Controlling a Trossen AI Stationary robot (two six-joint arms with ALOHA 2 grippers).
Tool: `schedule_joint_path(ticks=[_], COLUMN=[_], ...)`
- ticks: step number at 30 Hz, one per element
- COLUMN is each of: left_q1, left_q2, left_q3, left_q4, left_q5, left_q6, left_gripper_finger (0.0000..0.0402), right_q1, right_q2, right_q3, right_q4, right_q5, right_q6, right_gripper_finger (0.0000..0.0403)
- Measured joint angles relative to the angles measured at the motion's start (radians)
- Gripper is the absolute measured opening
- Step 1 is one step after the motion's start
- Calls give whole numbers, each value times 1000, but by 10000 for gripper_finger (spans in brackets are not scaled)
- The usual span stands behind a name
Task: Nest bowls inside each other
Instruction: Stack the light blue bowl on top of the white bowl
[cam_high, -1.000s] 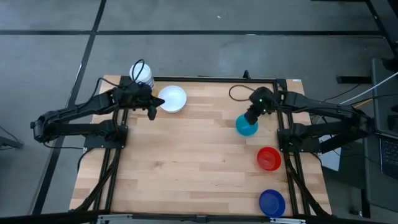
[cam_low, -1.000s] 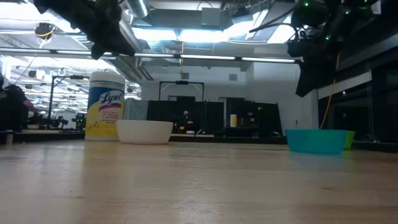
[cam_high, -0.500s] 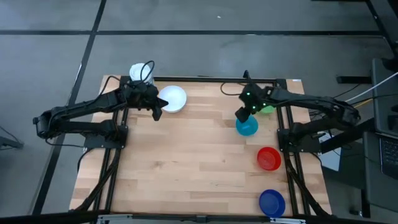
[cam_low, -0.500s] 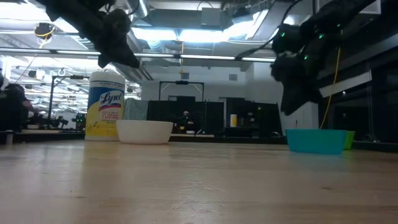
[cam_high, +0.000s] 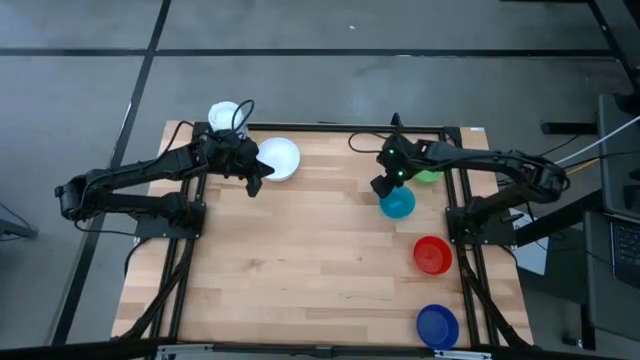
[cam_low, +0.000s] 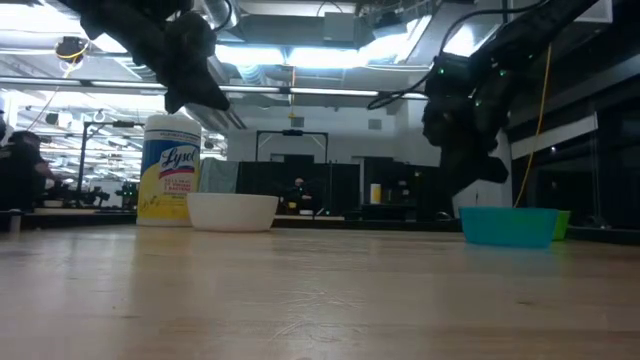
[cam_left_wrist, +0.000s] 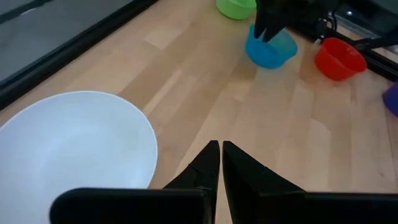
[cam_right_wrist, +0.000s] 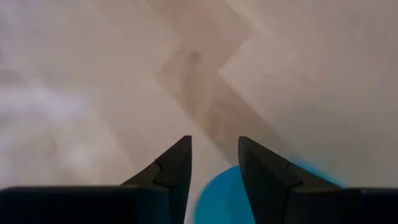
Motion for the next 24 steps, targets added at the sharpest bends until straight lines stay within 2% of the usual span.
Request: schedule_joint_path(ticks=[7, 11, 14, 18, 24], left_q1=[0, 0, 0, 0, 0], left_q2=[0, 0, 0, 0, 0], left_q3=[0, 0, 0, 0, 0], left_q4=[0, 6, 16, 16, 23], left_q5=[42, 43, 43, 43, 45], left_q6=[-5, -4, -5, -5, 8], left_gripper_finger=[16, 19, 21, 25, 27], right_q1=[80, 134, 173, 198, 236], right_q2=[-49, -49, -49, -48, -46], right_q3=[85, 111, 111, 111, 111], right_q4=[0, -6, -100, -318, -314], right_q5=[-105, -113, -50, 72, 76], right_q6=[144, 206, 252, 309, 371], right_gripper_finger=[126, 138, 147, 144, 124])
